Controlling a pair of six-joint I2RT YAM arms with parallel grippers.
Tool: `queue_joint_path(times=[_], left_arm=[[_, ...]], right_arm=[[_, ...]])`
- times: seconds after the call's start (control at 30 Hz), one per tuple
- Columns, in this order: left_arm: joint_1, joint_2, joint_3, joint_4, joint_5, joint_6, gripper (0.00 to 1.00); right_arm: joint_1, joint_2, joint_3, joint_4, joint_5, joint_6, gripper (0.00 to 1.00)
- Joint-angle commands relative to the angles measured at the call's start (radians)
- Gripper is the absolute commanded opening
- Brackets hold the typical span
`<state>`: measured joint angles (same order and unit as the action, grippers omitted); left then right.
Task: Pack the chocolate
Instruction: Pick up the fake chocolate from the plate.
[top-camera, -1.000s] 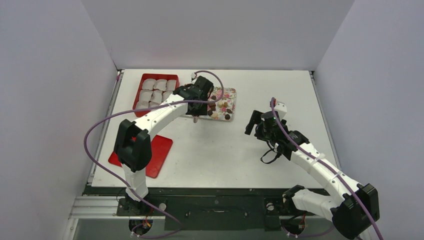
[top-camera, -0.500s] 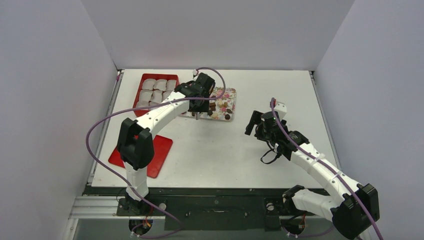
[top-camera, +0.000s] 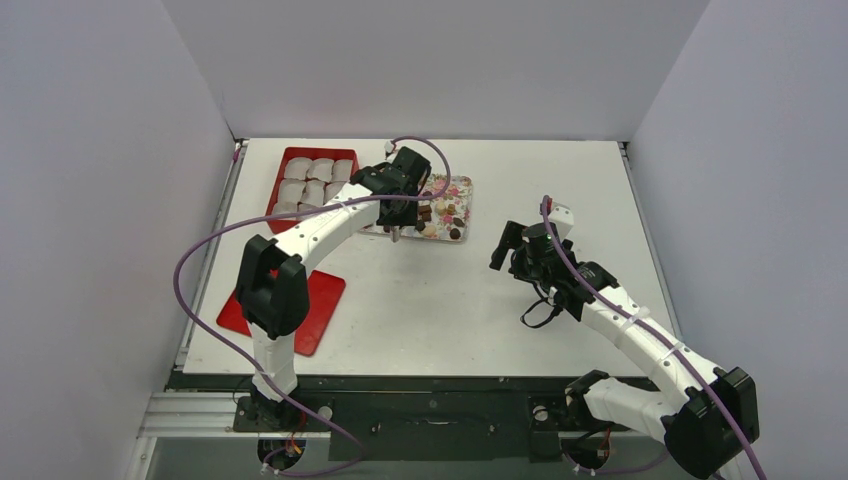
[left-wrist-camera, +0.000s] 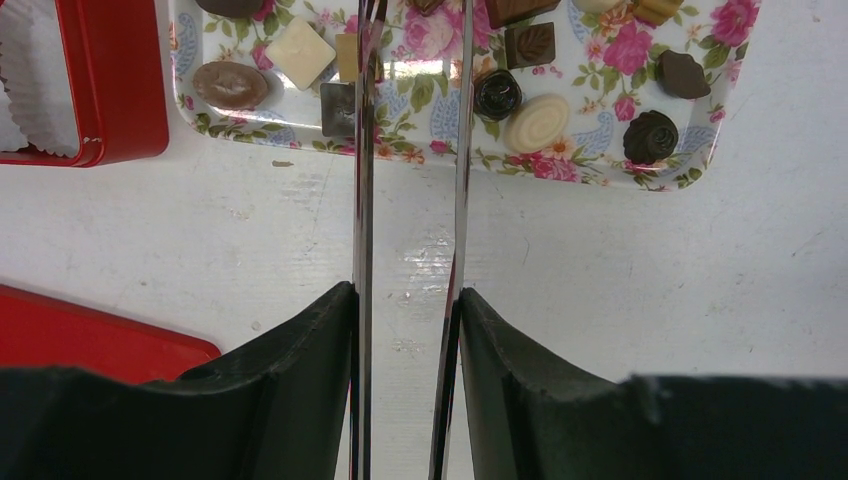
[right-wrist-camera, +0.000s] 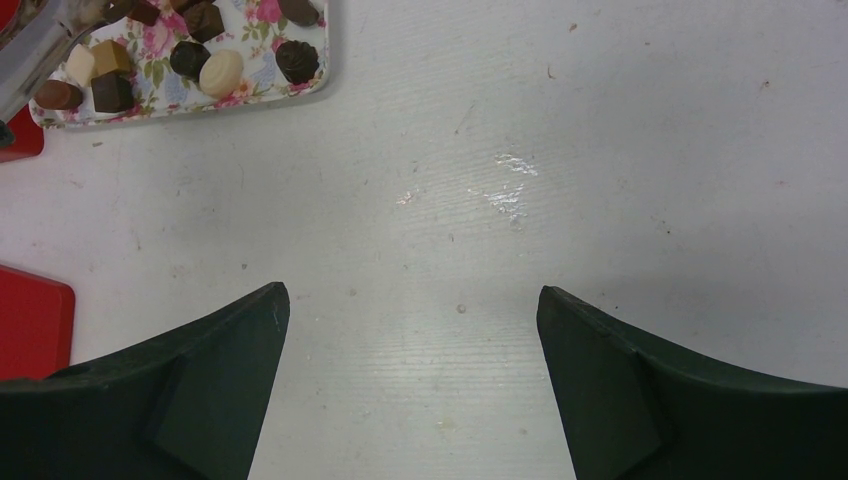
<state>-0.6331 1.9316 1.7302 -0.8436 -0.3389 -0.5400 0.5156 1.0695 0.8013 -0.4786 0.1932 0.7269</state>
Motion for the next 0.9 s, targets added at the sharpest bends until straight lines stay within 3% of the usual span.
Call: queue_joint_path(times=[0.0, 0.87], left_arm=[[0.001, -0.022, 0.008, 0.003, -0.018, -0.015, 0.38], [0.004, -0.007, 0.011, 0.004, -0.018, 0.003, 0.37]], right_arm=[[-0.01, -0.018, -0.013, 0.035, 0.001, 0.01, 0.89], [-0.01, -0.017, -0.029, 0.051, -0.012, 0.022, 0.89]])
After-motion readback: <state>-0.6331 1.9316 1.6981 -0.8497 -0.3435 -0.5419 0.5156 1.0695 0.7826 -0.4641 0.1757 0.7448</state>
